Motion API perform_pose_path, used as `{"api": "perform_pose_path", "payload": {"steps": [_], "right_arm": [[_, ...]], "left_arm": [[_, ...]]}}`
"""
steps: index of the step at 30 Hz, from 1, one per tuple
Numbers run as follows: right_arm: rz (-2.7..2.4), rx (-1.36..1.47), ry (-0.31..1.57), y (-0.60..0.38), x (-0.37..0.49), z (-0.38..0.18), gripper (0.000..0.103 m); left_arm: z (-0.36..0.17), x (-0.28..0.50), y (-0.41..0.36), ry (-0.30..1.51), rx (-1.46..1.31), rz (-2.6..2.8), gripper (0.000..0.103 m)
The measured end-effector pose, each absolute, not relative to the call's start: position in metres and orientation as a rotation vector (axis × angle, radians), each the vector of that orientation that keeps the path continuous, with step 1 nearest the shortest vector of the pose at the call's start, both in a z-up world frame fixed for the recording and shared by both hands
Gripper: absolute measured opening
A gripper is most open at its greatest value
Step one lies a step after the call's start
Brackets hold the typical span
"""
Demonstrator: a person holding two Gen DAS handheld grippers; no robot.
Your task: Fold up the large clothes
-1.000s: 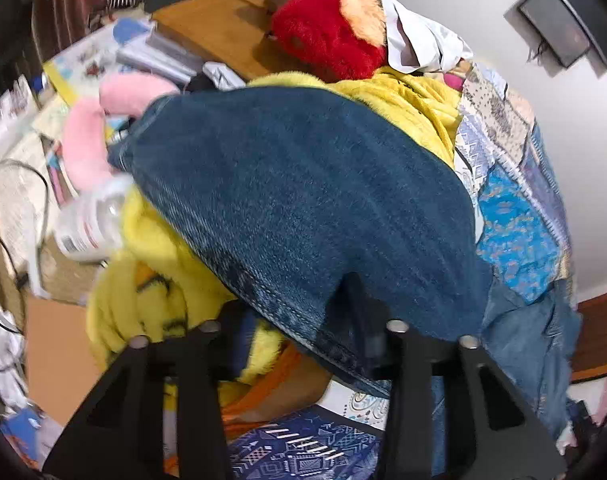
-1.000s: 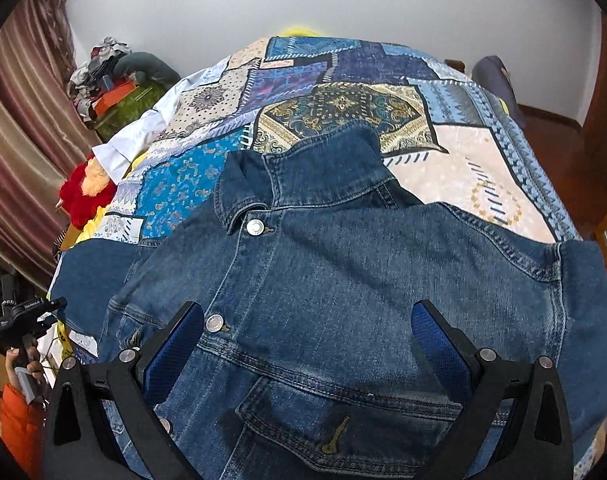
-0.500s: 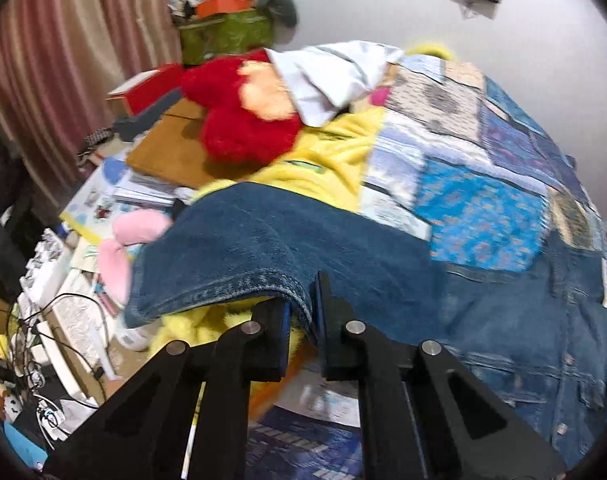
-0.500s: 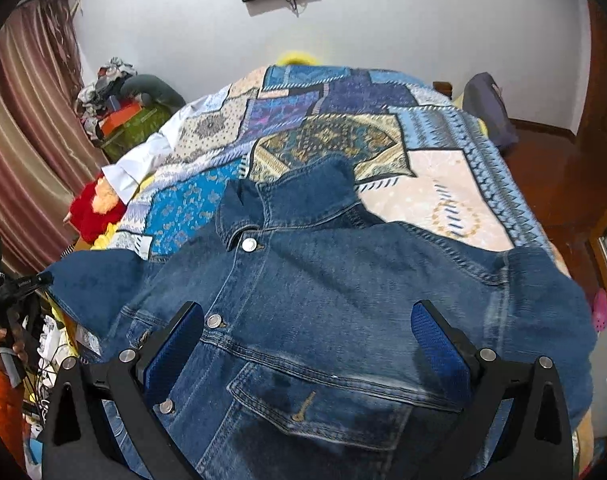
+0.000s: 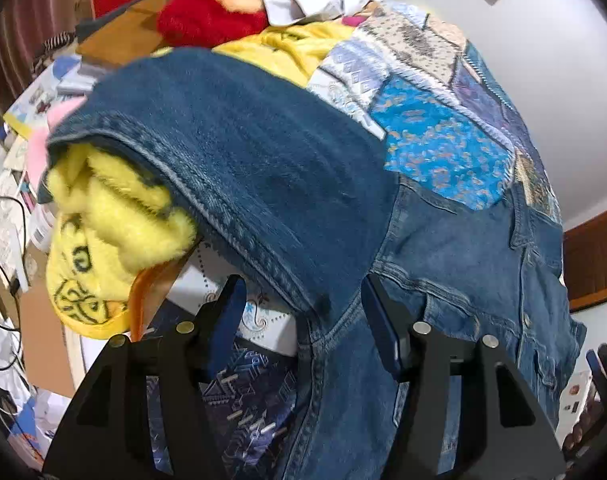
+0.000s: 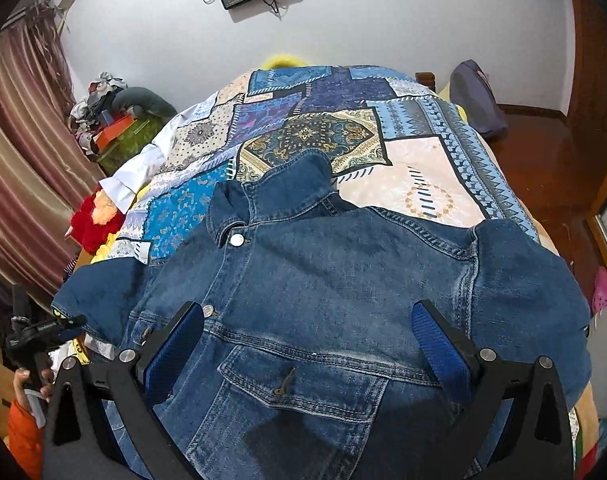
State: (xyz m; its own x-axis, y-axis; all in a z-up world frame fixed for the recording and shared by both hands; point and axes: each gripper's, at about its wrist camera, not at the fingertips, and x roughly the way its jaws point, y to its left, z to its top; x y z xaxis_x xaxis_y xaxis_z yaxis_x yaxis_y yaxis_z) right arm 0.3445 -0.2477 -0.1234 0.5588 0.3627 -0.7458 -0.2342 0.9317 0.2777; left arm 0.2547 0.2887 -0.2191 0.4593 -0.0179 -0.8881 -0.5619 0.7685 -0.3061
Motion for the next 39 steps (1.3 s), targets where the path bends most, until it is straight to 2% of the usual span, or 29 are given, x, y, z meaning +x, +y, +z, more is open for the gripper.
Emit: {"api": "perform_pose_path", "payload": {"steps": [4, 6, 7, 8, 11, 14, 17, 20, 24, 27, 28, 29, 31, 39], "right_arm": [[0.366, 0.152, 0.908, -0.243, 0.343, -0.12, 0.103], [0.371, 0.143, 0.903, -0.241, 0.342, -0.119, 0.103], [0.369, 0.135, 0.9, -0.24, 0.341, -0.119, 0.103], [0.365, 0.124, 0.896, -0.24, 0.34, -0.118, 0.103], [0.353, 0.083, 0.881, -0.238, 0.339, -0.116, 0.103], [0.346, 0.052, 0.862, -0.236, 0.337, -0.113, 0.103], [0.353, 0.052, 0.847, -0.236, 0.335, -0.108, 0.103], [0.365, 0.077, 0.837, -0.238, 0.332, -0.105, 0.103], [0.369, 0.088, 0.837, -0.242, 0.326, -0.102, 0.103], [0.365, 0.072, 0.827, -0.247, 0.32, -0.099, 0.103], [0.361, 0.064, 0.822, -0.249, 0.318, -0.098, 0.103], [0.356, 0.056, 0.818, -0.252, 0.317, -0.097, 0.103], [0.347, 0.048, 0.817, -0.256, 0.316, -0.097, 0.103], [0.357, 0.089, 0.841, -0.25, 0.323, -0.104, 0.103]], "left_arm": [[-0.227, 0.271, 0.314, 1.025, -0.578, 0.499, 0.058], [-0.224, 0.283, 0.322, 1.017, -0.549, 0.495, 0.035], [-0.22, 0.29, 0.321, 1.016, -0.518, 0.504, 0.016], [-0.21, 0.299, 0.316, 0.999, -0.456, 0.516, 0.009], [-0.174, 0.314, 0.288, 0.9, -0.301, 0.522, 0.007], [-0.139, 0.326, 0.252, 0.815, -0.267, 0.402, 0.007], [-0.13, 0.335, 0.207, 0.817, -0.204, 0.271, 0.007], [-0.156, 0.348, 0.151, 0.923, -0.145, 0.103, 0.007], [-0.224, 0.364, 0.112, 1.158, -0.163, -0.006, 0.007], [-0.239, 0.36, 0.12, 1.152, -0.24, -0.007, 0.011], [-0.236, 0.359, 0.125, 1.147, -0.262, -0.01, 0.022], [-0.232, 0.358, 0.134, 1.153, -0.292, -0.01, 0.046], [-0.225, 0.354, 0.151, 1.148, -0.345, -0.011, 0.077], [-0.225, 0.304, 0.242, 1.068, -0.574, 0.161, 0.081]]}}
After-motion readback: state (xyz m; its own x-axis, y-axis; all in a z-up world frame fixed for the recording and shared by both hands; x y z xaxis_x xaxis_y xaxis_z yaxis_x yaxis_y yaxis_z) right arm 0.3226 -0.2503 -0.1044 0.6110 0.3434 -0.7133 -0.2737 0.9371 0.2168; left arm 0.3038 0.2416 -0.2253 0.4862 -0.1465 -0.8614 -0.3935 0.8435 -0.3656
